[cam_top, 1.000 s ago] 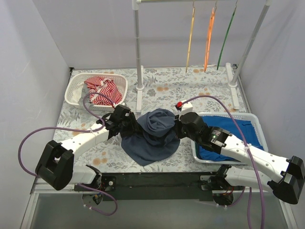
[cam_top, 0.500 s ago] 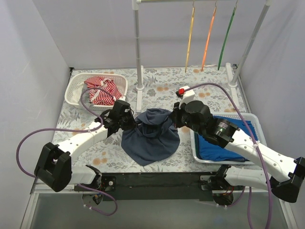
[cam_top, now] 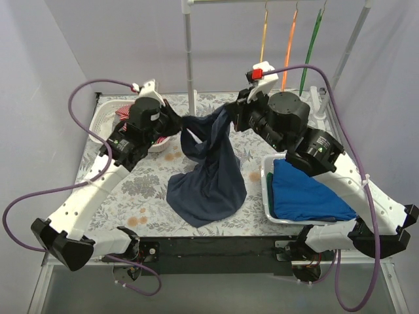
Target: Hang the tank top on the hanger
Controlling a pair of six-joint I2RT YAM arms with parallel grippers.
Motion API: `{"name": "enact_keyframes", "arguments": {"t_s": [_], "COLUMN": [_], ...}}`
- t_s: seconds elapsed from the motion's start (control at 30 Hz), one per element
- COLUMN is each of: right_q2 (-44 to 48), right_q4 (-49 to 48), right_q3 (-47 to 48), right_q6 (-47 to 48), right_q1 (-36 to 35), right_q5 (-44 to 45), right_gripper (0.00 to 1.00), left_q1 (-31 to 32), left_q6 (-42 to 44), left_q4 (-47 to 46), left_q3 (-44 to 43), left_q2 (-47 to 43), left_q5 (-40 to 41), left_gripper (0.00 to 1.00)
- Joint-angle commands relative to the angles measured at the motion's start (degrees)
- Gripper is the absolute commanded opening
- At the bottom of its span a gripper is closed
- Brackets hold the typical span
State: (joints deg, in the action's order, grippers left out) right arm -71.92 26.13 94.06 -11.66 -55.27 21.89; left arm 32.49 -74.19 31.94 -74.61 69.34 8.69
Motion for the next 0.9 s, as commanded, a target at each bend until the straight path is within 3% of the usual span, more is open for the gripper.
{"name": "enact_keyframes", "arguments": {"t_s": [0.0,0.27,0.4,0.5,0.63,0.7,0.8,0.87], "right_q2": [-2.34,-8.41,-7.62,-6.22,-4.2,-1.14,4.48,8.01], "right_q4": [-1.26,-5.71,-12.32,-16.62,-16.64,-15.07,-12.08,-8.92], "right_q3": [10.16,30.81,33.73,33.3,28.48,19.91,8.46,-5.86], "right_q6": [5.15,11.48,14.03,13.77,12.2,9.92,3.77,-2.28], "right_q1": [0.42,1.04,1.04,1.04,1.04,1.04,1.12,1.04], "right_q5": [6.31,11.6,11.51,10.02,8.52,7.65,5.37,4.57], "right_gripper": [0.01,0.01,0.01,0.01,0.01,0.01,0.01,0.01], "left_q1": [0.12,0.12,0.03,0.03,0.12,0.12,0.03,0.03], "left_q6": [4.93,12.31,14.95,16.18,16.54,15.93,13.21,9.71], "left_q4": [5.76,4.44,2.86,1.02,-1.53,-0.57,1.63,2.16], "left_q3": [-13.6,-43.9,-55.86,-59.24,-53.03,-48.64,-35.21,-21.15], "left_q2": [0.26,8.08,12.82,12.93,9.34,7.57,1.61,-4.09], "left_q5": [10.11,13.99,14.25,13.99,14.69,15.3,16.8,15.58], "left_gripper": [0.0,0.0,0.0,0.0,0.0,0.0,0.0,0.0]}}
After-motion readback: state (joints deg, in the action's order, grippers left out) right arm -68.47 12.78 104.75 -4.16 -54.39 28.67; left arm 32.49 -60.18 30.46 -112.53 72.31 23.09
